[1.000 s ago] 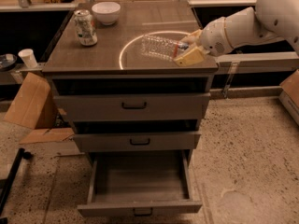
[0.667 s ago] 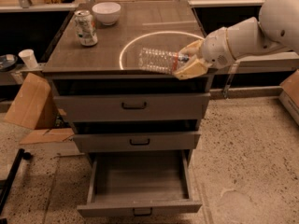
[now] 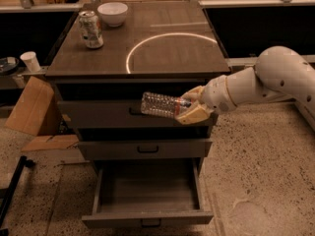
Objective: Place water bottle into bottom drawer
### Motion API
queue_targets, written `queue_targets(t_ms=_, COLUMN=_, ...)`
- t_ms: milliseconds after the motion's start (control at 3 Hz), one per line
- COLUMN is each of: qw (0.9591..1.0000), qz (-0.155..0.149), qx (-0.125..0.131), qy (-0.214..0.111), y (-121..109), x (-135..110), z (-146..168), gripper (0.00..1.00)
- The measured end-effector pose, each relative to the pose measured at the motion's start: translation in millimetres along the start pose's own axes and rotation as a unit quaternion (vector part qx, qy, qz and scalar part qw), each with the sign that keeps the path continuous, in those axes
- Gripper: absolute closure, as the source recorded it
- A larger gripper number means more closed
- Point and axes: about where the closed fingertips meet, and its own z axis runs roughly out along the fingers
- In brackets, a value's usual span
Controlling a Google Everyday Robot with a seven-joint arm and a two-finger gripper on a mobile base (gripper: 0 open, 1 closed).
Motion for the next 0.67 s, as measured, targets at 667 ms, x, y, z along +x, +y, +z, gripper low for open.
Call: queue_targets(t_ms=667, qw=0.9994, qz=0.022, qx=-0.024, qy=0.008, y=16.7, x=27.6, z=28.8, gripper=1.00)
